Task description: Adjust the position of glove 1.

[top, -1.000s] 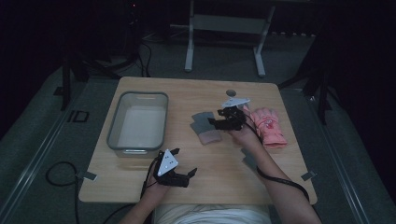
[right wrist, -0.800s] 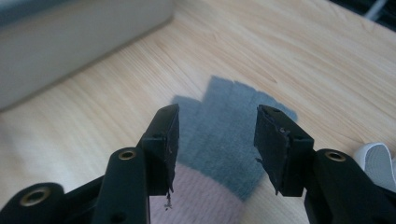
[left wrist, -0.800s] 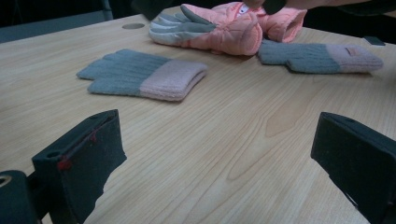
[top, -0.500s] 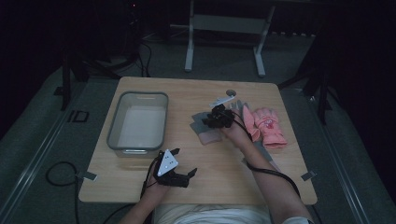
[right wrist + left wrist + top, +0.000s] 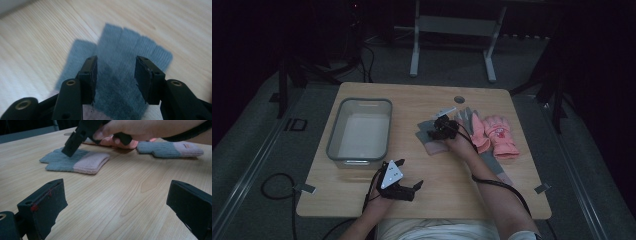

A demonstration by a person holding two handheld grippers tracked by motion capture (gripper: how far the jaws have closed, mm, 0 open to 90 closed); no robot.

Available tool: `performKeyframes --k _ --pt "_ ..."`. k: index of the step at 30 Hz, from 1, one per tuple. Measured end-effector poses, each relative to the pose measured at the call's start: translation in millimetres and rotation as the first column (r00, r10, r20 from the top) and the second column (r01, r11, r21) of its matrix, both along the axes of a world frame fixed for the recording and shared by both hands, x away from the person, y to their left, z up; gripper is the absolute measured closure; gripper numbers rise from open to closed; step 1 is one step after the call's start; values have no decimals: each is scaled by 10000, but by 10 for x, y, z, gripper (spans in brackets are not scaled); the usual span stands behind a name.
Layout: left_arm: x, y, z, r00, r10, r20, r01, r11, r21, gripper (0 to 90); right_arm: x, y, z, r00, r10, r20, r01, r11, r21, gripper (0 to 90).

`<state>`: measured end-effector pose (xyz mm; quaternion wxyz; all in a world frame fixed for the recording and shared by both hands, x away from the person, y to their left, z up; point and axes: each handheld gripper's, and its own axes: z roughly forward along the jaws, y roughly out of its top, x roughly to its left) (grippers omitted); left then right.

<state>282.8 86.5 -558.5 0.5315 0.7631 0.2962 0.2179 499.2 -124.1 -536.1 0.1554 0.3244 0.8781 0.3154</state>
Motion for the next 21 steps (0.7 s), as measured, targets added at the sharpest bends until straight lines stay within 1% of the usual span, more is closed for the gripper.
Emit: performKeyframes --k 1,2,5,6,7,8,10,12,13,14,16,17,18,19,20,21 --pt "0 0 0 10000 -3 -9 3 10000 -14 20 9 5 -35 10000 25 -37 -26 9999 -152 528" --pt "0 0 0 10000 -5 -6 5 10000 -20 20 27 -8 -64 9998 62 -172 -63 10000 -27 545" --pt "-1 -1 0 10000 -16 -9 16 10000 -1 20 22 -4 -69 9993 233 -301 -230 9997 87 632" --pt "-1 -1 0 10000 -16 -9 16 10000 -1 20 22 -4 -69 9993 233 -301 -230 9997 87 632" --pt "0 -2 0 10000 -29 -30 29 10000 5 20 25 -10 -70 9989 257 -398 -250 9995 178 711" --pt "2 -3 0 10000 -31 -50 31 10000 1 20 29 -15 -71 9988 253 -424 -244 9995 220 743" --pt "3 -1 0 10000 -11 -61 11 10000 -20 20 33 -12 -70 9988 119 -473 -107 9996 268 810" --pt "3 -1 0 10000 -8 -61 8 10000 -25 20 33 11 -57 9983 -127 -565 139 9997 213 842" --pt "2 1 0 10000 7 -45 -7 10000 -24 20 34 19 -44 9971 -273 -713 295 9991 294 853" --pt "1 1 0 10000 4 -38 -5 10000 -26 20 31 23 -20 9959 -418 -805 443 9985 306 857" --pt "1 2 0 10000 -1 -33 1 10000 -38 20 0 30 60 9958 -595 -698 616 9977 286 859" --pt "1 3 1 10000 8 -43 -8 10000 -26 20 -17 24 115 9954 -726 -623 749 9965 360 859" --pt "1 3 1 10000 8 -43 -8 10000 -26 20 -17 24 115 9954 -726 -623 749 9965 360 859" --pt "3 4 1 10000 24 -64 -24 10000 -34 20 -36 11 180 9946 -875 -561 903 9947 493 860" --pt "4 4 1 10000 33 -71 -34 10000 -40 20 -74 -8 286 9934 -1029 -513 1064 9917 716 860" --pt "3 5 1 10000 43 -70 -43 10000 -41 20 -101 -13 352 9932 -1077 -437 1108 9908 778 860"
